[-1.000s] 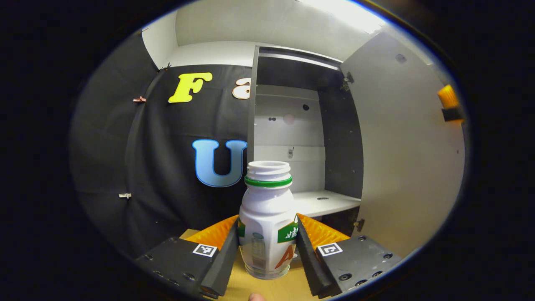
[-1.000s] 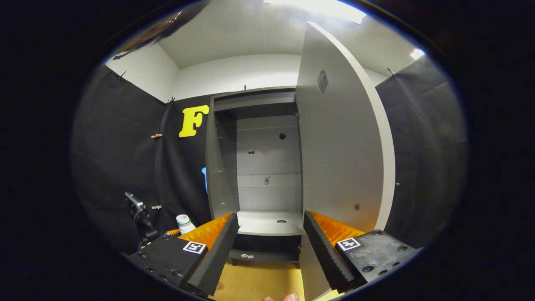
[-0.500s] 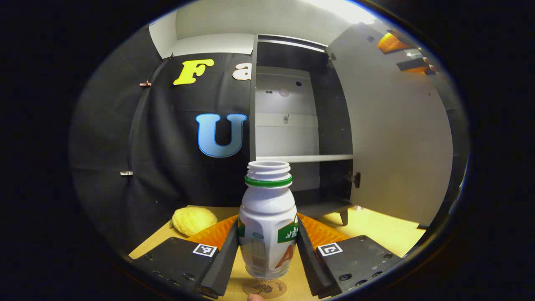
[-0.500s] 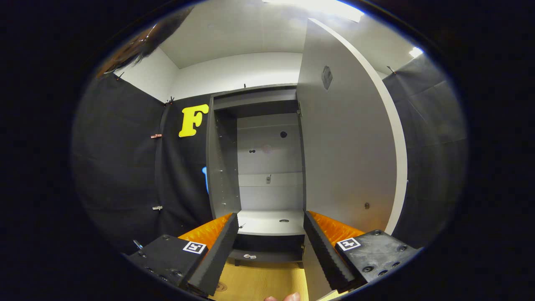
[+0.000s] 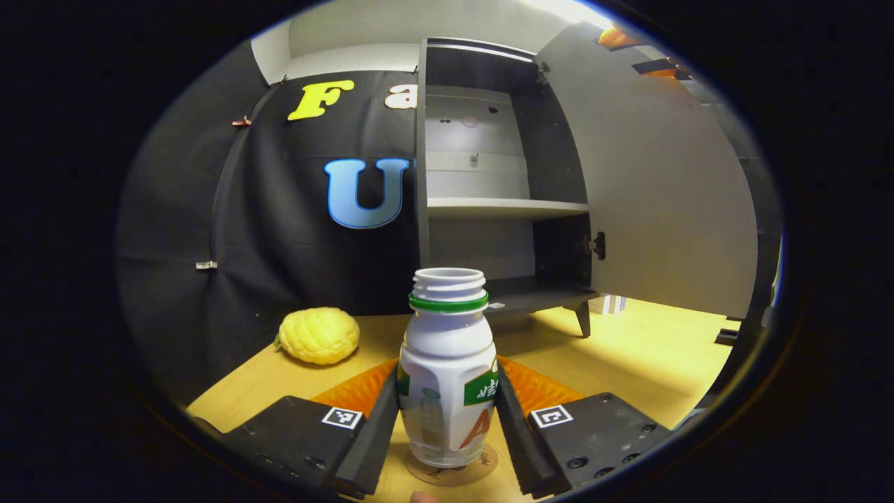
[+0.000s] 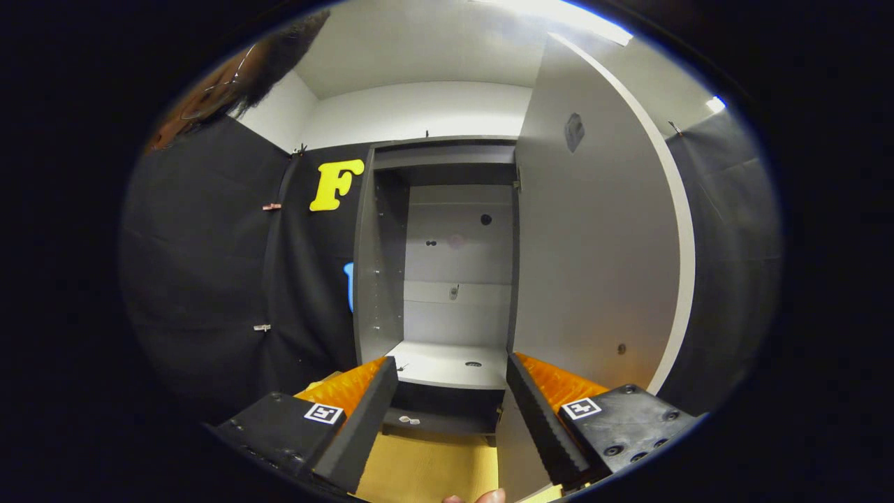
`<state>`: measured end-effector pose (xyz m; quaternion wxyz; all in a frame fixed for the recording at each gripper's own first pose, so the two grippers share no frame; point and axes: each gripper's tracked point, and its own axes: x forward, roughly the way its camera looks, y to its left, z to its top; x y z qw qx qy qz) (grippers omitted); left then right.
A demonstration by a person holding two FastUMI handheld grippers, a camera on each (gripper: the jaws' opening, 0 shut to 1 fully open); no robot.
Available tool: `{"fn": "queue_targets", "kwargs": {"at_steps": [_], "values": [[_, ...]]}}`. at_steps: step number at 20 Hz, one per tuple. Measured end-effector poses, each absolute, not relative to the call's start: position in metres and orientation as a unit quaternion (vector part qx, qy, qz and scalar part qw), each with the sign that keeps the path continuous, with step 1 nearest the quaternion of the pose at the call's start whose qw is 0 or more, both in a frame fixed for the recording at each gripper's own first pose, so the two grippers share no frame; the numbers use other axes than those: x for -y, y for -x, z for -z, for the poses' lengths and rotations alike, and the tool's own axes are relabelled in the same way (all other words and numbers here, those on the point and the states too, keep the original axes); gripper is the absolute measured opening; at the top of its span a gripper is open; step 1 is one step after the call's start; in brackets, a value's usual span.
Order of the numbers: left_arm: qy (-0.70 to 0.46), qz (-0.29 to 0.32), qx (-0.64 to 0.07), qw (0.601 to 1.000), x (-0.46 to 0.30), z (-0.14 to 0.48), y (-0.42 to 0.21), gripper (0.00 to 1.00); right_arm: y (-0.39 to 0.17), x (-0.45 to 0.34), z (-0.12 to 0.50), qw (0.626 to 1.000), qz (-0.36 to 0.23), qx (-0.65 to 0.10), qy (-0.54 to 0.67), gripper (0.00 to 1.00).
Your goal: Open the cabinet door with the right hand, grasp the bottle in the cabinet with the left hand and place it on the coaster, then close the cabinet door with the right hand.
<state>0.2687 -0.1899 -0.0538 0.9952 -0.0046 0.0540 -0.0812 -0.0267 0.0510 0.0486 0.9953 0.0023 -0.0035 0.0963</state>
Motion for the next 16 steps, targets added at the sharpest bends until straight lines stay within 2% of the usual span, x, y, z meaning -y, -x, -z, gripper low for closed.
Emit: {"fn": "queue_targets", "kwargs": {"at_steps": [10, 12, 13, 16], "values": [[0.019, 0.071, -0.077, 0.994, 0.186, 0.060, -0.275, 0.77, 0.037, -0.058, -0.039, 0.995, -0.103, -0.011, 0.008, 0.98], [0.022, 0.073, -0.083, 0.994, 0.187, 0.061, -0.274, 0.84, 0.038, -0.058, -0.039, 0.995, -0.102, -0.011, 0.008, 0.98], [0.022, 0.078, -0.084, 0.993, 0.188, 0.060, -0.273, 0.91, 0.039, -0.057, -0.038, 0.995, -0.103, -0.011, 0.008, 0.98], [0.011, 0.083, -0.091, 0.992, 0.188, 0.063, -0.269, 0.95, 0.040, -0.057, -0.037, 0.995, -0.102, -0.012, 0.005, 0.98]]}}
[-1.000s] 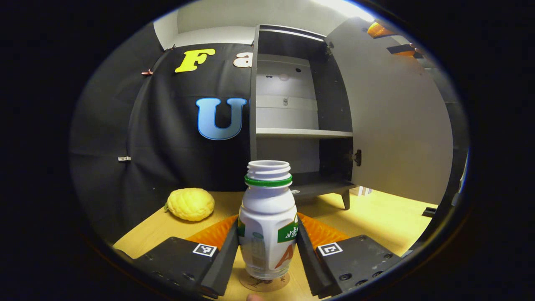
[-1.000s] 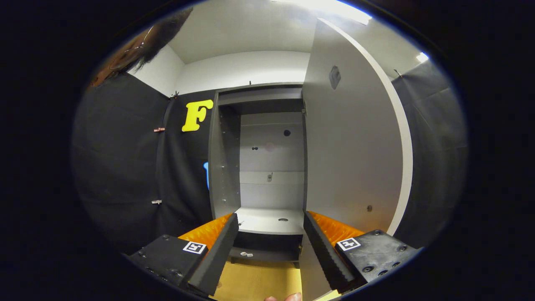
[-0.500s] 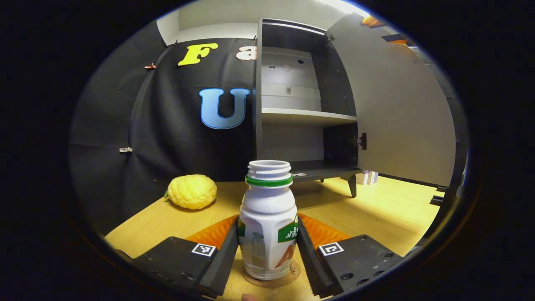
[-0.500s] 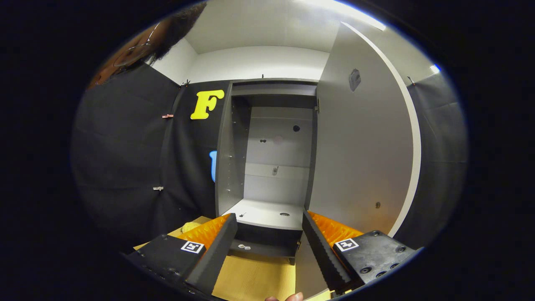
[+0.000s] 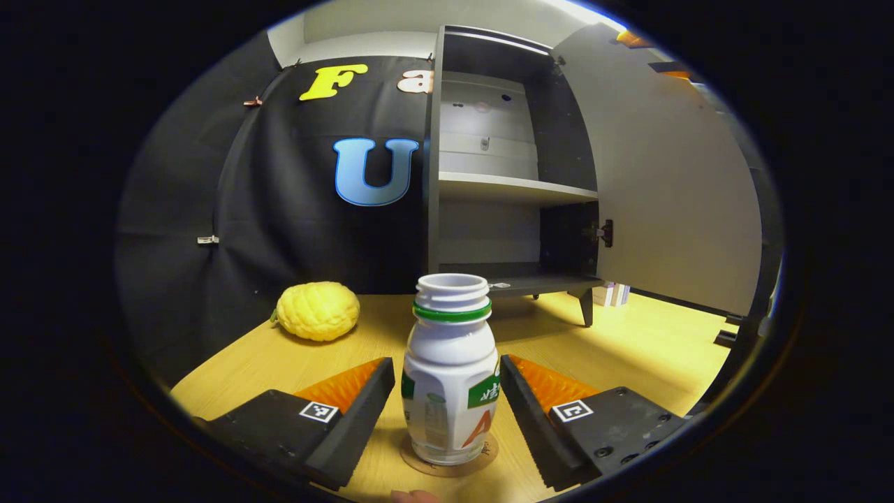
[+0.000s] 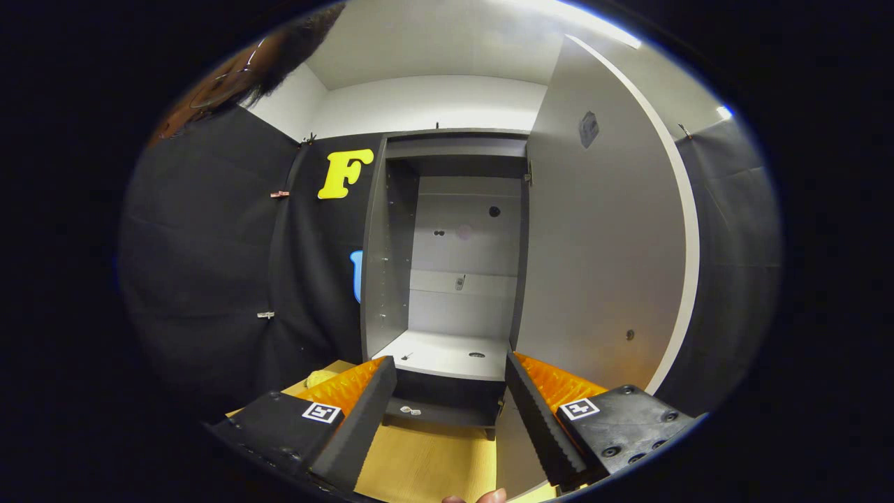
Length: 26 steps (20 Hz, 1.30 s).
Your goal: Open the cabinet door with the right hand, grasp the bottle in the cabinet with the left hand and place it on the coaster, then close the cabinet door with the right hand.
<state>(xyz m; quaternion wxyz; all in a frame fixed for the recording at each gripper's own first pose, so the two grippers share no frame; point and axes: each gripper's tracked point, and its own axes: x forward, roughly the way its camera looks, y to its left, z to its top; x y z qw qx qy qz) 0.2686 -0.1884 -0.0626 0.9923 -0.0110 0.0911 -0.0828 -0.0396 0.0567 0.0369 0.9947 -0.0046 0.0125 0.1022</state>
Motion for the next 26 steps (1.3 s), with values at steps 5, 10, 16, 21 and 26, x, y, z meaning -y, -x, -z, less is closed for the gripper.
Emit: {"fn": "queue_targets", "kwargs": {"at_steps": [5, 10, 16, 21, 26], "values": [[0.012, 0.083, -0.098, 0.992, 0.191, 0.056, -0.258, 0.95, 0.042, -0.056, -0.035, 0.995, -0.102, -0.013, 0.000, 0.94], [0.021, 0.069, -0.094, 0.993, 0.193, 0.000, -0.225, 0.95, 0.040, -0.055, -0.037, 0.995, -0.099, -0.005, -0.006, 0.98], [0.054, 0.027, -0.098, 0.993, 0.187, -0.101, -0.219, 0.95, 0.044, -0.058, -0.027, 0.994, -0.105, -0.020, -0.014, 0.98], [0.037, 0.021, -0.068, 0.997, 0.181, -0.183, -0.230, 0.95, 0.061, -0.050, -0.028, 0.992, -0.115, -0.035, -0.027, 0.94], [0.020, 0.020, -0.045, 0.999, 0.183, -0.237, -0.237, 0.93, 0.096, -0.025, -0.037, 0.991, -0.120, -0.051, -0.033, 0.94]]}}
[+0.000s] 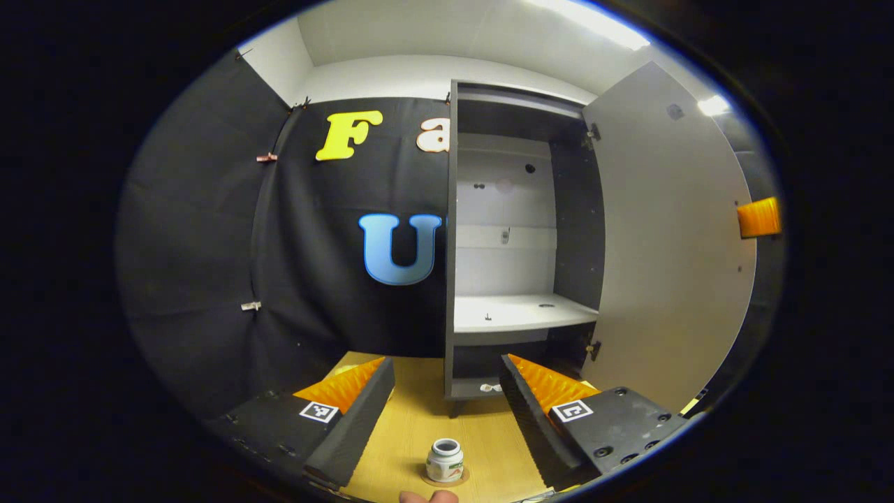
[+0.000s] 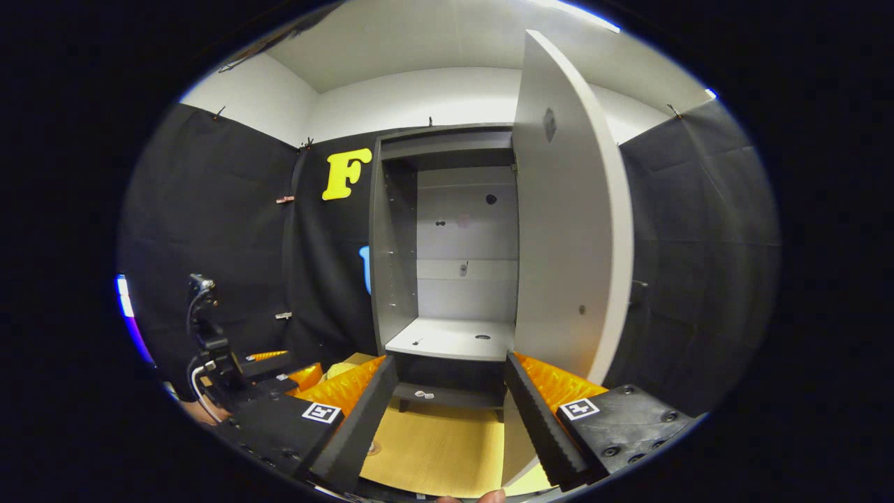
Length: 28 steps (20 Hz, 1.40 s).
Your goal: Open the cabinet door with the right hand, grasp the bottle in the cabinet with the left hand and place it on the coaster, then close the cabinet door with the right hand.
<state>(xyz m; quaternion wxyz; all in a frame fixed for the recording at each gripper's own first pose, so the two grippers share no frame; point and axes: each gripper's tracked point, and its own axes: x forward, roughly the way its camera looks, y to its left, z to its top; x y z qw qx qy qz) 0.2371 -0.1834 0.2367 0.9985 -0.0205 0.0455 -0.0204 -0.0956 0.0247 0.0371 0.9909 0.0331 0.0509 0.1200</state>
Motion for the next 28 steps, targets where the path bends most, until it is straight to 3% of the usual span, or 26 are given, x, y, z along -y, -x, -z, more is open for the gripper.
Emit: {"fn": "queue_targets", "kwargs": {"at_steps": [7, 8, 15, 23, 28], "values": [[0.012, 0.054, -0.038, 0.998, 0.205, -0.249, -0.250, 0.94, 0.121, 0.067, -0.039, 0.997, -0.035, -0.052, -0.050, 0.98], [0.009, 0.057, -0.035, 0.998, 0.207, -0.249, -0.251, 0.97, 0.121, 0.080, -0.036, 0.997, -0.020, -0.055, -0.050, 0.98], [0.011, 0.063, -0.043, 0.997, 0.214, -0.239, -0.249, 0.95, 0.101, 0.134, -0.021, 0.997, 0.029, -0.060, -0.029, 0.97], [0.011, 0.048, -0.047, 0.998, 0.198, -0.229, -0.242, 0.95, 0.086, 0.118, -0.019, 0.996, 0.012, -0.066, -0.057, 0.97], [0.010, 0.040, -0.052, 0.998, 0.191, -0.224, -0.240, 0.95, 0.080, 0.047, -0.016, 0.996, -0.046, -0.063, -0.052, 0.97]]}}
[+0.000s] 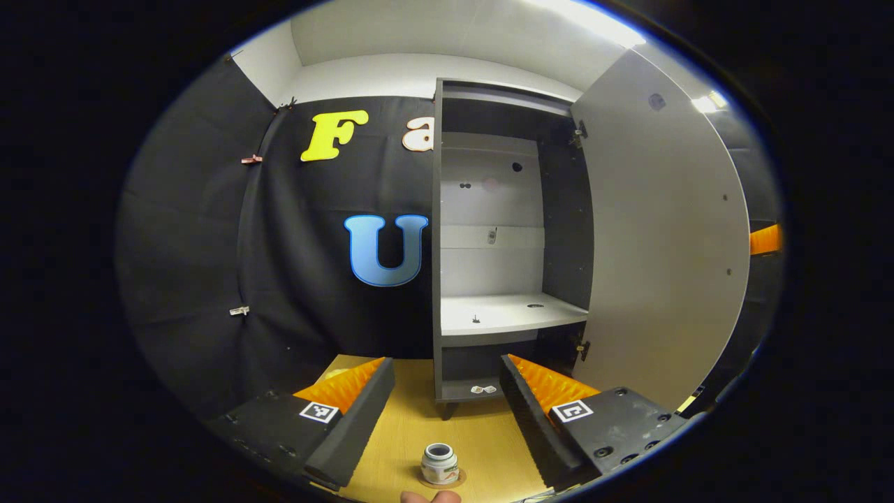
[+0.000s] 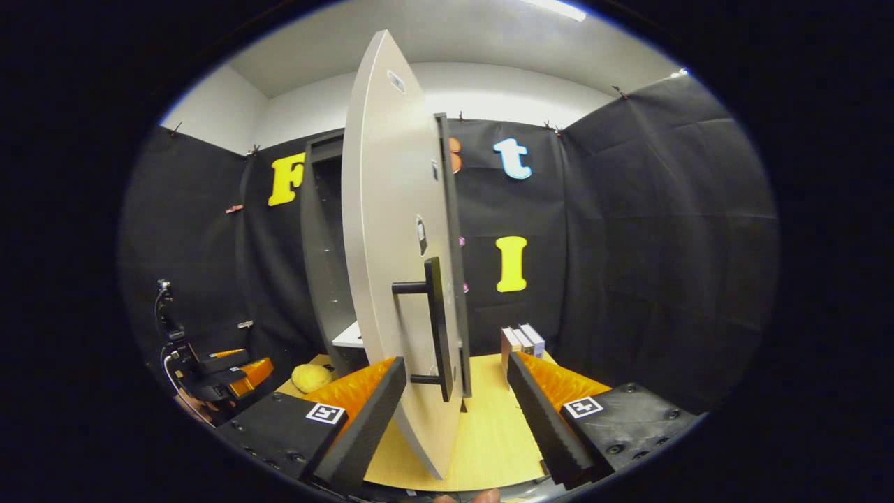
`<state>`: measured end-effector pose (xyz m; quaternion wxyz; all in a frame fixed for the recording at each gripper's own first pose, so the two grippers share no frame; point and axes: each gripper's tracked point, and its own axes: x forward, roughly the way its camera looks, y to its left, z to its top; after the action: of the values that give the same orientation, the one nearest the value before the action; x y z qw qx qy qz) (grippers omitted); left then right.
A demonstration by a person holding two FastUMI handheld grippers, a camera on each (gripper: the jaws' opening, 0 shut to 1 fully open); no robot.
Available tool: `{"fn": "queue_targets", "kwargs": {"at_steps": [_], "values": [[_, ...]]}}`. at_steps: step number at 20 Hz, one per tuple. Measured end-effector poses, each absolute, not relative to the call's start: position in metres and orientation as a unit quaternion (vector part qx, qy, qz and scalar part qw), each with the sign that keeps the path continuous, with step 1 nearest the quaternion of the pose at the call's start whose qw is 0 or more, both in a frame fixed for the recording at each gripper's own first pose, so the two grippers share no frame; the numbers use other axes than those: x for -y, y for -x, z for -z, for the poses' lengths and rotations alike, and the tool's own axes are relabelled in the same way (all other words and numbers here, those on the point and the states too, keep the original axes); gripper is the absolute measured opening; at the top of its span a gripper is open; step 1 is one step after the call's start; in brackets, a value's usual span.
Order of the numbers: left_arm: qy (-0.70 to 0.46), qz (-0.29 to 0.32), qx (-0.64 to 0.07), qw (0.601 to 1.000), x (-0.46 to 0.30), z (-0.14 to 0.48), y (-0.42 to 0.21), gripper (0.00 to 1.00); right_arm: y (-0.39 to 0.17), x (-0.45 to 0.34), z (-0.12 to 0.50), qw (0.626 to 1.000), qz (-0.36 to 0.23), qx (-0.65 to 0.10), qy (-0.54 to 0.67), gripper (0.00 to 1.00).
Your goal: Open the cabinet door with the right hand, grasp the bottle in the cabinet with the left hand and place it on the coaster, then close the cabinet door with the right hand.
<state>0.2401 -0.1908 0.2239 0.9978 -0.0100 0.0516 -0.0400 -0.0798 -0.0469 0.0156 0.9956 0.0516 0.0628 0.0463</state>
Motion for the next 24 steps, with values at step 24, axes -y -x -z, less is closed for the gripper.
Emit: {"fn": "queue_targets", "kwargs": {"at_steps": [24], "values": [[0.001, 0.003, -0.042, 0.999, 0.140, -0.229, -0.245, 0.95, -0.028, -0.138, -0.005, 0.979, -0.186, -0.032, -0.075, 0.98]]}}
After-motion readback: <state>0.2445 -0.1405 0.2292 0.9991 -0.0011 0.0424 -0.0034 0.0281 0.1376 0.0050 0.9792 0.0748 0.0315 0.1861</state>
